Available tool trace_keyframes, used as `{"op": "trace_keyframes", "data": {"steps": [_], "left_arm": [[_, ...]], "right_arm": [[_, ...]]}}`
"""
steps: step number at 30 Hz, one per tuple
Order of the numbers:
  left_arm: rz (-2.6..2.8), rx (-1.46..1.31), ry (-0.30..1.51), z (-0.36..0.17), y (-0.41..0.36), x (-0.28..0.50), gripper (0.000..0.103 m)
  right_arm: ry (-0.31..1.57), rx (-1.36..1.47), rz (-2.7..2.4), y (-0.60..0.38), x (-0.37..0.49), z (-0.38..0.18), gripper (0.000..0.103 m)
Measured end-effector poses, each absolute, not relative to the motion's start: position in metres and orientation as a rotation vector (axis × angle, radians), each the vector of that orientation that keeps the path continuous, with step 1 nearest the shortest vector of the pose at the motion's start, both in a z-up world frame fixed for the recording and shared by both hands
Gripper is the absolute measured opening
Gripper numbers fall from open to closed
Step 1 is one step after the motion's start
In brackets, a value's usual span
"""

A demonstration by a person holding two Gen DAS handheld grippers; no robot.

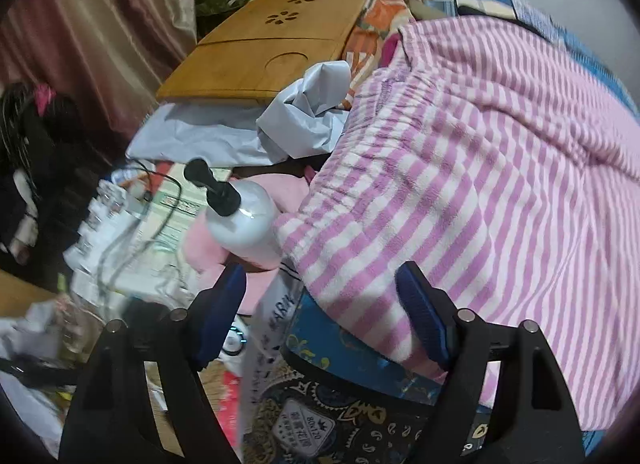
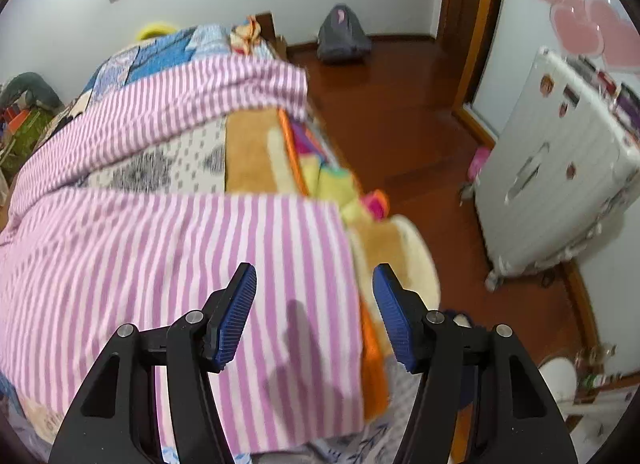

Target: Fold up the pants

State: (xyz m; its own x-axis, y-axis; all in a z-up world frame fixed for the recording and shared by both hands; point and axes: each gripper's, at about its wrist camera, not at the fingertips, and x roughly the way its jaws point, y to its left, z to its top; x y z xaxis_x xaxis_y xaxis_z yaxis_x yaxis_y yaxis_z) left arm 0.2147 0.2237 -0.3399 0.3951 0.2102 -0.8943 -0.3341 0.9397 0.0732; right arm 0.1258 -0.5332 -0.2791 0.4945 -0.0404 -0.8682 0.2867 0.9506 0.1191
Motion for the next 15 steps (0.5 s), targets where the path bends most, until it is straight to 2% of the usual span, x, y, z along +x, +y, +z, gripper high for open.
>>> {"op": "trace_keyframes", "data": {"steps": [1, 2, 3, 7, 10, 15], "left_arm": [[0.327, -0.148, 1.106, -0.34, 0.226, 0.213, 0.059], [0.302, -0.171, 1.103, -0.34, 0.226, 0.212, 0.051], [0.275, -0.192, 1.104, -0.34, 0.226, 0.211, 0.038], [0.299, -0.105, 1.098, -0.334, 0.212, 0.209, 0.014], [0.308, -0.1, 1.095, -0.334, 0.21, 0.198, 0.009], [0.316, -0.111, 1.101, -0.337, 0.211, 0.186, 0.007]], "right_arm": [[1.048, 0.269, -0.203, -0.533, 0.122, -0.283, 0.057], [1.057, 0.275, -0.206, -0.533, 0.12, -0.286, 0.057], [1.063, 0.284, -0.207, -0.534, 0.118, -0.289, 0.057], [1.073, 0.304, -0.2, -0.535, 0.116, -0.293, 0.057], [1.103, 0.301, -0.189, -0.536, 0.116, -0.302, 0.057], [1.176, 0.281, -0.177, -0.535, 0.118, -0.329, 0.057]]}}
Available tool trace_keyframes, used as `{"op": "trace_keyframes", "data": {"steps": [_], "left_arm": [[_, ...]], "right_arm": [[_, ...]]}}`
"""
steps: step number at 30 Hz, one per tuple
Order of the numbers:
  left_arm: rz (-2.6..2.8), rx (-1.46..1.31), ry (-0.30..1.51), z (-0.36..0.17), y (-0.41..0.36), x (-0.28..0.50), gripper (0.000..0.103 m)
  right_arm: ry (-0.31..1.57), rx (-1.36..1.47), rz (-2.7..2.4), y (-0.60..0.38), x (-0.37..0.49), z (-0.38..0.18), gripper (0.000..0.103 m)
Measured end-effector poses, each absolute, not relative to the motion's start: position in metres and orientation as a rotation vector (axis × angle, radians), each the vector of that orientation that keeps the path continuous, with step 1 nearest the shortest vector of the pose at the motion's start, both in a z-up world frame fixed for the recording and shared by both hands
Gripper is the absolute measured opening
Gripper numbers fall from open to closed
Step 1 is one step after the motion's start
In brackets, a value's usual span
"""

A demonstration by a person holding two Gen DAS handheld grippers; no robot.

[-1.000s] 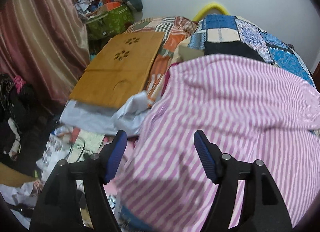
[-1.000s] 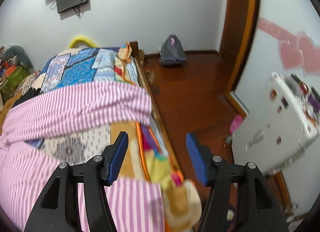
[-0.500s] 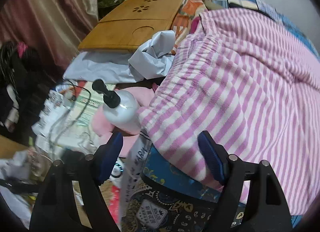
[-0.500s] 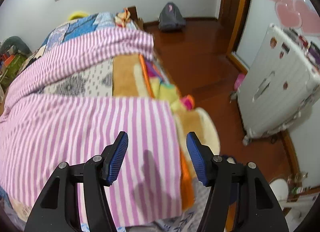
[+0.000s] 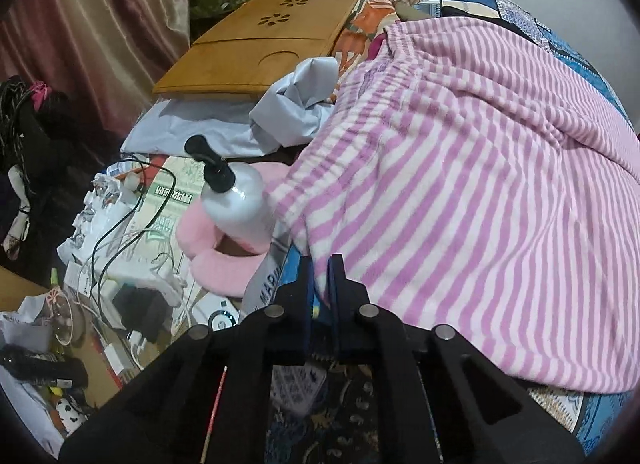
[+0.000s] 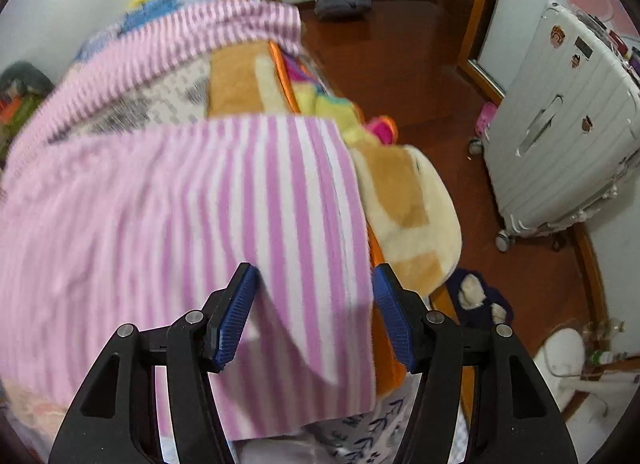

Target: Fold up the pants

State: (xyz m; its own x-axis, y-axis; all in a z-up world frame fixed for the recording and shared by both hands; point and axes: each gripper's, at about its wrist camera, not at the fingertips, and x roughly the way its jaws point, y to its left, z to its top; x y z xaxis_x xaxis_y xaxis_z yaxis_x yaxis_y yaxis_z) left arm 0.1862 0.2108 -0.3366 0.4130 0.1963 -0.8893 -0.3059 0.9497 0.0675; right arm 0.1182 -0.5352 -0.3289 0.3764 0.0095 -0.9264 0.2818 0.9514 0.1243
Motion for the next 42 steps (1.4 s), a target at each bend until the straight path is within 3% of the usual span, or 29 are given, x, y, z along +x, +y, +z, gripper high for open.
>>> {"op": "trace_keyframes", "data": {"steps": [9, 21, 22, 23, 25, 28, 42], "left_arm": [[0.356, -0.087, 1.128, -0.338, 0.206, 0.189, 0.007], [0.427, -0.002, 1.154, -0.342, 0.192, 0.195, 0.007], [0.431, -0.001, 1.154, -0.342, 0.191, 0.195, 0.007], [0.433, 0.0, 1.154, -0.342, 0.191, 0.195, 0.007], [0.439, 0.002, 1.154, -0.342, 0.19, 0.196, 0.007], [0.448, -0.004, 1.152, -0.341, 0.189, 0.196, 0.007], [0.475, 0.005, 1.145, -0.334, 0.176, 0.173, 0.001]], "right_arm": [[1.084, 0.247, -0.248, -0.572, 0.144, -0.307, 0.057], [1.077, 0.393, -0.132, -0.58, 0.188, -0.338, 0.057], [1.069, 0.401, -0.125, -0.58, 0.188, -0.338, 0.054], [1.057, 0.408, -0.109, -0.58, 0.187, -0.338, 0.041], [1.056, 0.415, -0.085, -0.577, 0.19, -0.338, 0.025], [1.022, 0.347, -0.117, -0.569, 0.19, -0.329, 0.011], [0.943, 0.238, -0.198, -0.582, 0.259, -0.296, 0.009]]}}
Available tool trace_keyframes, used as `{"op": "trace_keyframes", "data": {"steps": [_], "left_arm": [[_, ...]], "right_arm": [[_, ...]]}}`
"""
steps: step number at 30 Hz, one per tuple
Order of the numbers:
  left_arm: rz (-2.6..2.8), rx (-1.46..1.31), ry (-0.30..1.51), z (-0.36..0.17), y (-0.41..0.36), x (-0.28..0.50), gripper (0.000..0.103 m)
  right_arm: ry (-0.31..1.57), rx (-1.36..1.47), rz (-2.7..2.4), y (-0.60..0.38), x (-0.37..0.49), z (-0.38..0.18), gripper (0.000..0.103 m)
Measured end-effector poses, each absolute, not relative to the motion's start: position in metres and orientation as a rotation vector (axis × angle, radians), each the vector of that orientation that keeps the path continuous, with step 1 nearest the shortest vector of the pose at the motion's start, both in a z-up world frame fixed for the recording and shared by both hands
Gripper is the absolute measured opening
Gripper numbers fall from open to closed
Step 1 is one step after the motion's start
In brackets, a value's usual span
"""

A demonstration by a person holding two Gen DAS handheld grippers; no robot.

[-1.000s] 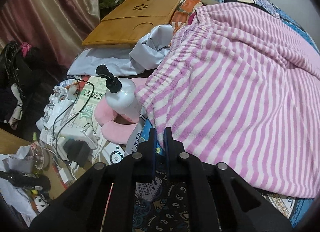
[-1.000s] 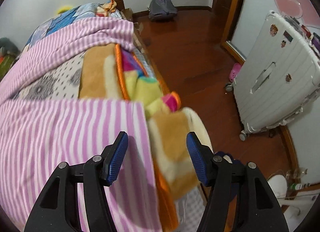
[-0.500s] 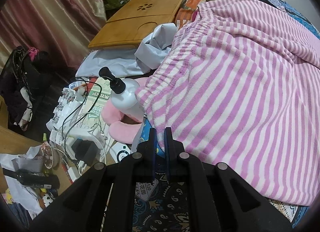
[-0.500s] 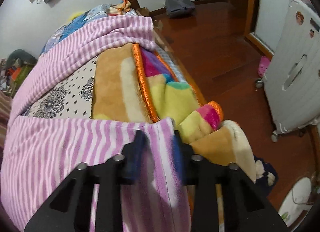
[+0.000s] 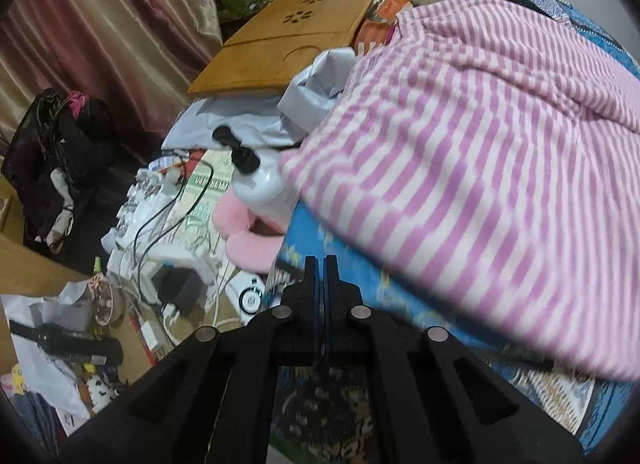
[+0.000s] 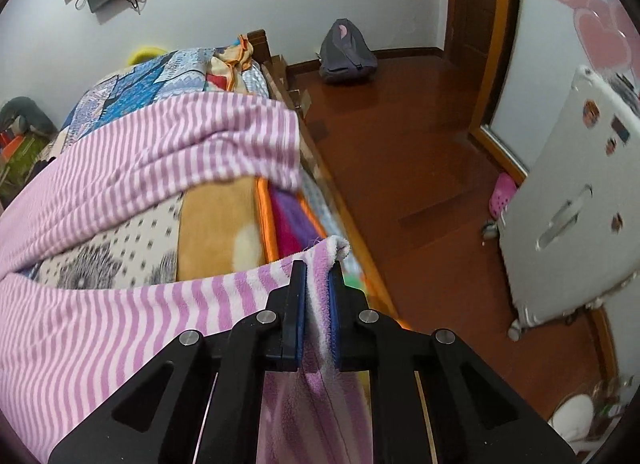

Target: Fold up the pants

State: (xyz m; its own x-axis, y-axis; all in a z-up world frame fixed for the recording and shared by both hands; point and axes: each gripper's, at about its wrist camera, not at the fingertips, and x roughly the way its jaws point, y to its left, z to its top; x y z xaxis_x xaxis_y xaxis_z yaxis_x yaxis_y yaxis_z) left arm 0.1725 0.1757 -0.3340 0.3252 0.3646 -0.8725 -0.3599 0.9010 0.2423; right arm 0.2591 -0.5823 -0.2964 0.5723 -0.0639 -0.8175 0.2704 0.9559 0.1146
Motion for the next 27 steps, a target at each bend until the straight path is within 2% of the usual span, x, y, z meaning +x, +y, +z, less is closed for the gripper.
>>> {"op": "trace_keyframes", "data": {"steps": [6, 9, 12, 13, 14, 18, 20, 22, 27], "left_arm": [[0.483, -0.057, 1.13, -0.33, 0.186, 0.156, 0.001], [0.48, -0.053, 1.122, -0.321, 0.19, 0.16, 0.001], [0.459, -0.059, 1.09, -0.303, 0.192, 0.172, 0.002], [0.443, -0.063, 1.077, -0.297, 0.192, 0.178, 0.002], [0.428, -0.064, 1.063, -0.29, 0.192, 0.185, 0.003], [0.369, -0.053, 1.003, -0.265, 0.185, 0.223, 0.01], [0.335, -0.054, 0.978, -0.256, 0.181, 0.247, 0.018], [0.316, -0.055, 0.959, -0.251, 0.177, 0.267, 0.028], [0.262, -0.062, 0.945, -0.25, 0.172, 0.327, 0.033]], "right_arm": [[1.035, 0.198, -0.17, -0.572, 0.29, -0.308, 0.01], [1.068, 0.163, -0.181, -0.565, 0.29, -0.311, 0.016], [1.059, 0.154, -0.191, -0.563, 0.283, -0.302, 0.033], [1.049, 0.147, -0.19, -0.562, 0.281, -0.297, 0.041], [1.037, 0.139, -0.189, -0.561, 0.278, -0.291, 0.045], [0.979, 0.097, -0.175, -0.552, 0.275, -0.258, 0.047], [0.942, 0.094, -0.167, -0.548, 0.278, -0.243, 0.055], [0.906, 0.098, -0.152, -0.542, 0.282, -0.229, 0.055], [0.857, 0.078, -0.129, -0.526, 0.302, -0.206, 0.056]]}}
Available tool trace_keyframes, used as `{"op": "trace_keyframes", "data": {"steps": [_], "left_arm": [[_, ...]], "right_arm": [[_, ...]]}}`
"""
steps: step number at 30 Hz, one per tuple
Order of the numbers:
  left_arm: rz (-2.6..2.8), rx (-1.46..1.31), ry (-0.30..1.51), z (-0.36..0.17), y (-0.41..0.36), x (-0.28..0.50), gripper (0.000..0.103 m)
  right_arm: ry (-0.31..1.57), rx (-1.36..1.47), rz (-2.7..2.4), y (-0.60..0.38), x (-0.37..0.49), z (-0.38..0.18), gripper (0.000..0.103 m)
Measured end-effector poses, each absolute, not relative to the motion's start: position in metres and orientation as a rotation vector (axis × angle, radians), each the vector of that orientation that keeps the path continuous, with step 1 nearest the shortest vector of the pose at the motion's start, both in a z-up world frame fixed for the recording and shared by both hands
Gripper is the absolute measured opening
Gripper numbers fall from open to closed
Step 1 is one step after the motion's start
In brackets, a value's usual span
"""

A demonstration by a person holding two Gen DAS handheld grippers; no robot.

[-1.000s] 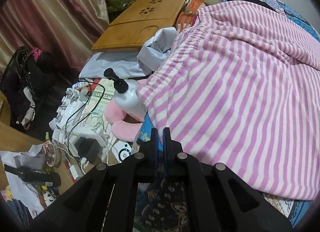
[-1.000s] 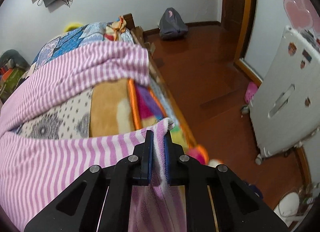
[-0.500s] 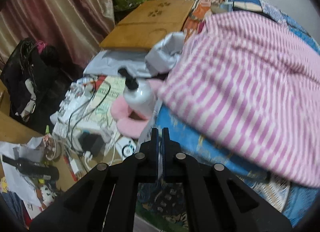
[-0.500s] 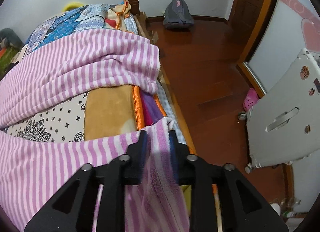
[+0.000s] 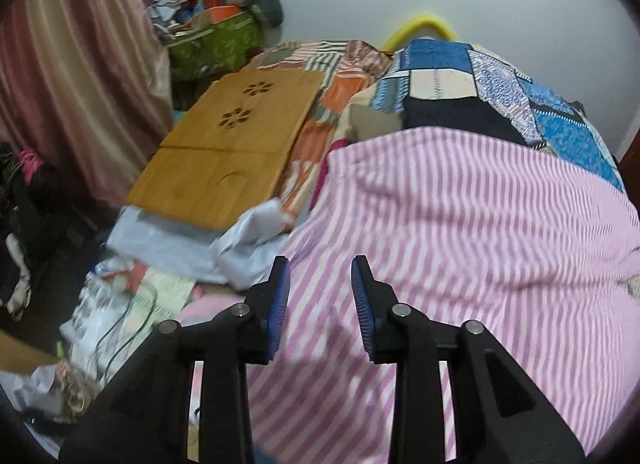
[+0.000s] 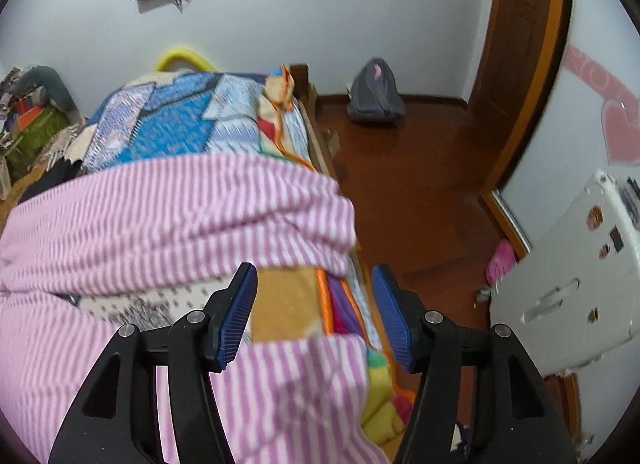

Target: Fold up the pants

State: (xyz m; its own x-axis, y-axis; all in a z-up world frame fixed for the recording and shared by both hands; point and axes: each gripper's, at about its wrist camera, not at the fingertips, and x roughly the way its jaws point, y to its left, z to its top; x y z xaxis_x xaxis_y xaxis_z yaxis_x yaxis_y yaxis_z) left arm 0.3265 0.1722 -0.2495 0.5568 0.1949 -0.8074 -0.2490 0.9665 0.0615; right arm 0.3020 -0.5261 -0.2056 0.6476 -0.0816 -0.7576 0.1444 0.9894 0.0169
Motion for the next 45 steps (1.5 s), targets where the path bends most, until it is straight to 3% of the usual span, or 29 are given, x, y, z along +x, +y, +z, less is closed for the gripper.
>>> {"op": "trace_keyframes", "data": {"steps": [8, 16, 23, 29, 31, 37, 39, 41, 43, 45], "left_arm": [[0.231, -0.082, 1.008, -0.277, 0.18, 0.418, 0.039], [0.291, -0.116, 1.085, -0.328, 0.208, 0.494, 0.059], [0.297, -0.137, 1.149, -0.372, 0.22, 0.528, 0.062], [0.303, -0.105, 1.17, -0.383, 0.213, 0.54, 0.061], [0.289, -0.117, 1.167, -0.385, 0.213, 0.541, 0.051], [0.273, -0.096, 1.152, -0.384, 0.204, 0.541, 0.033], [0.267, -0.103, 1.15, -0.379, 0.203, 0.543, 0.026], [0.267, -0.115, 1.148, -0.375, 0.203, 0.544, 0.022], [0.274, -0.104, 1.138, -0.37, 0.202, 0.543, 0.019], [0.283, -0.1, 1.116, -0.362, 0.2, 0.538, 0.016]], "right_arm": [[0.831, 0.05, -0.128, -0.509, 0.35, -0.21, 0.062], [0.87, 0.016, -0.174, -0.516, 0.4, -0.239, 0.062], [0.922, 0.062, -0.172, -0.541, 0.443, -0.273, 0.062], [1.004, 0.071, -0.184, -0.558, 0.479, -0.315, 0.063], [1.028, 0.086, -0.199, -0.565, 0.485, -0.329, 0.063], [1.034, 0.252, -0.156, -0.581, 0.488, -0.349, 0.062], [1.021, 0.267, -0.144, -0.581, 0.488, -0.346, 0.05], [1.025, 0.266, -0.135, -0.578, 0.489, -0.345, 0.024], [1.033, 0.236, -0.138, -0.572, 0.491, -0.345, 0.009], [1.021, 0.204, -0.153, -0.566, 0.491, -0.342, 0.007]]}}
